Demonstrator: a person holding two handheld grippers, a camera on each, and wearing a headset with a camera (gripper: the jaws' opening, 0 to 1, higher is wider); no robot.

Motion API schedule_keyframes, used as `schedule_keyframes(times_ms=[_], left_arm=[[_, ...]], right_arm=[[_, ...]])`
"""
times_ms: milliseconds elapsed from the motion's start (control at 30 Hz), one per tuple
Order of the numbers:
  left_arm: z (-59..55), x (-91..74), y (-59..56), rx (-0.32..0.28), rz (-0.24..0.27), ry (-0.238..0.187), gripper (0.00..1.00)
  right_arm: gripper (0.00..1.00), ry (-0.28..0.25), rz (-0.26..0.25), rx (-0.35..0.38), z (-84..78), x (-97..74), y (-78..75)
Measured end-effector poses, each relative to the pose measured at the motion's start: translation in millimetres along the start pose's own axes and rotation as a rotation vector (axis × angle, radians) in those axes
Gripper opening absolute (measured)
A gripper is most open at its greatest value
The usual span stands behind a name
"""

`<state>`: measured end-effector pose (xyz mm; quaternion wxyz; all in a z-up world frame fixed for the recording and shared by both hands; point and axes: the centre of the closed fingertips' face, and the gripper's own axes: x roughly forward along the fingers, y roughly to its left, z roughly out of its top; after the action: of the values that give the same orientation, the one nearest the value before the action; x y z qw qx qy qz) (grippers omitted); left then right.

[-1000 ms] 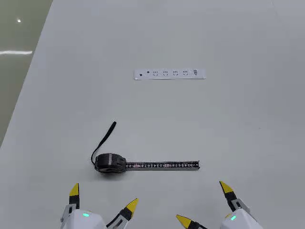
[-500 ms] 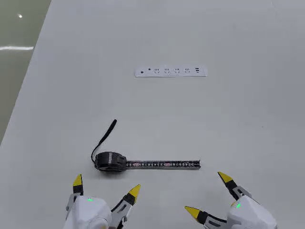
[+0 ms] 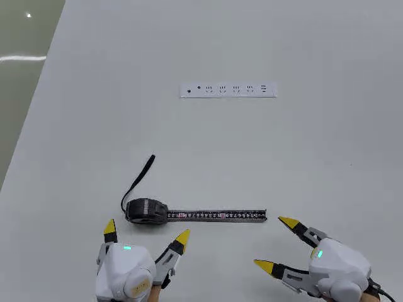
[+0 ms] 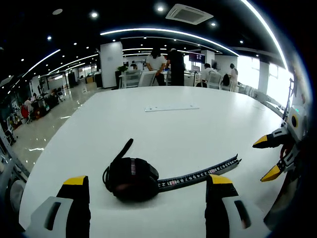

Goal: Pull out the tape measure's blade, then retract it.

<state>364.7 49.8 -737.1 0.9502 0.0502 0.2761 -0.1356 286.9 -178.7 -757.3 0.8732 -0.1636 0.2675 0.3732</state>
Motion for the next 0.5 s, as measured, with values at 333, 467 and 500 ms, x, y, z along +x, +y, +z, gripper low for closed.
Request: schedule_keyframes(times_ms=[333,467,500], left_arm=[[-2.8,15.2,0.4,-0.004,0.016,0.014,0.93],[-1.7,20.1,-1.4,0.002,0.015,0.013,0.92],[-3.1,22.4,-1.5,0.001,0.015,0.019,0.92]], right_arm=[[0.55,-0.013,0.145,-0.069,-3.8,12.1,-12.9],[0.48,-0.008,0.202,-0.103,-8.2,15.1,-18.1],[0.48,-0.004,0.215,-0.101,-10.0,16.7,-20.8]])
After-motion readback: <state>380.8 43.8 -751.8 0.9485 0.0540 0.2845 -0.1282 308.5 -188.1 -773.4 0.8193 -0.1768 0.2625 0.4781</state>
